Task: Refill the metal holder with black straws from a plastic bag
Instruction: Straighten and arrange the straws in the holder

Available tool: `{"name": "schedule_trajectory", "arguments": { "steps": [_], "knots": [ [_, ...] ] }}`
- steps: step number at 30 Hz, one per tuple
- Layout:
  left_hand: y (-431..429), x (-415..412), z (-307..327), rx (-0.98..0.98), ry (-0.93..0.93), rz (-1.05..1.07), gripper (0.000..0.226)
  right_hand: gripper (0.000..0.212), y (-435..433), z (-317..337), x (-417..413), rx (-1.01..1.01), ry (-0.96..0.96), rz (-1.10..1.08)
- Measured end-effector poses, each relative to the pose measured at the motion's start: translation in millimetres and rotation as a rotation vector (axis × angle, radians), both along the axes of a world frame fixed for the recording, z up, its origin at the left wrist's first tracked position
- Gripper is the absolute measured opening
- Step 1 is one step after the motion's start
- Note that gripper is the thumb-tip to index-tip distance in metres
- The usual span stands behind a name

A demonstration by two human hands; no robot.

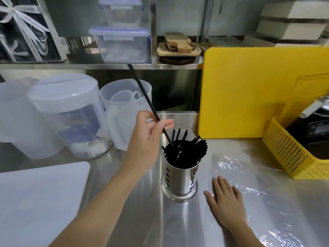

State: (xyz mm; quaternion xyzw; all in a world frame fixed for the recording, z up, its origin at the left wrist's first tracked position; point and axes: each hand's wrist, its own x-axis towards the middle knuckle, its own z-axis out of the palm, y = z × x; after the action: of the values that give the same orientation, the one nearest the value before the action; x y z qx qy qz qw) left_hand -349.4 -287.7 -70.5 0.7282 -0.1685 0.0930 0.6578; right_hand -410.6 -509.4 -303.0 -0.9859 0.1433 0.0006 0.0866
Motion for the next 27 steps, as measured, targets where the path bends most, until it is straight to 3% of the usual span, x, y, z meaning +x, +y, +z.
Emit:
{"name": "schedule_trajectory", "arguments": {
  "steps": [4,12,23,25,27],
  "knots": [
    [-21.6,6.2,-19.1,0.140,0.071,-0.088,0.021,0.104,-1.4,-4.3,0.7,0.003,-0.024,-0.005],
    [-27.9,9.1,-42.6,0.234,0.108,-0.002,0.035,0.116,-0.2,7.4,-0.8,0.007,0.030,0.002],
    [-21.2,10.2,-41.8,0.297,0.064,0.052,0.018,0.126,-3.6,14.2,2.9,0.041,0.118,0.038],
    [-19.3,11.9,-40.5,0.298,0.038,0.056,0.015,0.117,-7.5,21.8,4.3,0.099,0.175,0.062],
    [-17.5,13.3,-40.0,0.288,0.028,0.053,0.018,0.089,-11.5,33.7,7.2,0.137,0.205,0.096]
  ]
}}
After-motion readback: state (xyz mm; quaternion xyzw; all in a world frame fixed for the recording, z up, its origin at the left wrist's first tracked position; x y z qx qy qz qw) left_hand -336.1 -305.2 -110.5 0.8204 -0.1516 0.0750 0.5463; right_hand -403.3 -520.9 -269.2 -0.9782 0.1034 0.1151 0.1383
